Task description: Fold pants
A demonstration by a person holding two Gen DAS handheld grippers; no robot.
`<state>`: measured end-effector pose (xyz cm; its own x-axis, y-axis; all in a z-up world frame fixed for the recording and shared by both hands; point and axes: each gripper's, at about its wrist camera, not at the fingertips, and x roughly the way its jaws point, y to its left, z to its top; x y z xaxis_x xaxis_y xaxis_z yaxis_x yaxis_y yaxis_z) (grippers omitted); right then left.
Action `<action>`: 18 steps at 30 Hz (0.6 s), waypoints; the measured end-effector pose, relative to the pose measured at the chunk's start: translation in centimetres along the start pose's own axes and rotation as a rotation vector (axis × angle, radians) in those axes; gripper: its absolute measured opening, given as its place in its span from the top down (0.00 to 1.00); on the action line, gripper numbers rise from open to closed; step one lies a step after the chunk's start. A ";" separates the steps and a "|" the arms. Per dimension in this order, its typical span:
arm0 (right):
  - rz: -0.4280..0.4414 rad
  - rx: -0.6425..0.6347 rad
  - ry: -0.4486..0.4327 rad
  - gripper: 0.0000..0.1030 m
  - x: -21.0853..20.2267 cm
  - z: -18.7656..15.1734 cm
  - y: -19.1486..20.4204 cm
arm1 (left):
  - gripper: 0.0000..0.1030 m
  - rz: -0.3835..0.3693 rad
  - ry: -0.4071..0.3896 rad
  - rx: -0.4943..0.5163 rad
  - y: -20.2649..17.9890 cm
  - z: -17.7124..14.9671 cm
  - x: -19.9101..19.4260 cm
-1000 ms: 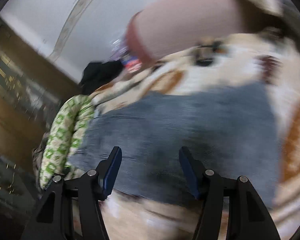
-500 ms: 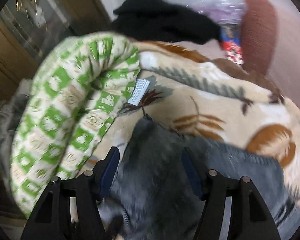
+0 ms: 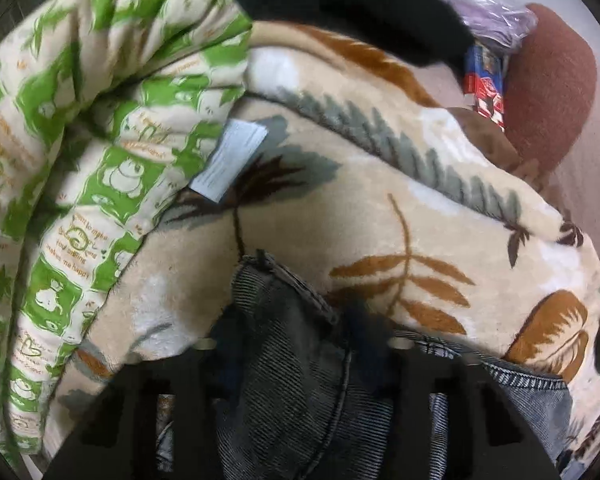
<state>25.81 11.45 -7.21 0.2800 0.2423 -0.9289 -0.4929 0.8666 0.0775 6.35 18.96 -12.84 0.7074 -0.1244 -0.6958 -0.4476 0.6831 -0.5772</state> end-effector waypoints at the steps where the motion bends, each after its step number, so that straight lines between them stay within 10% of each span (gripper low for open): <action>1: 0.004 0.002 -0.021 0.83 -0.7 -0.1 -0.1 | 0.79 0.000 -0.006 0.009 -0.1 0.0 -0.2; 18: 0.170 0.184 -0.356 0.90 -15.3 -6.1 -7.4 | 0.85 -0.053 -0.248 0.308 -6.7 -3.0 -5.2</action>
<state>20.21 -1.34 4.23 0.4903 0.4955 -0.7170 -0.4107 0.8570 0.3113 4.07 12.84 -6.62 0.8524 -0.0135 -0.5227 -0.2485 0.8691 -0.4277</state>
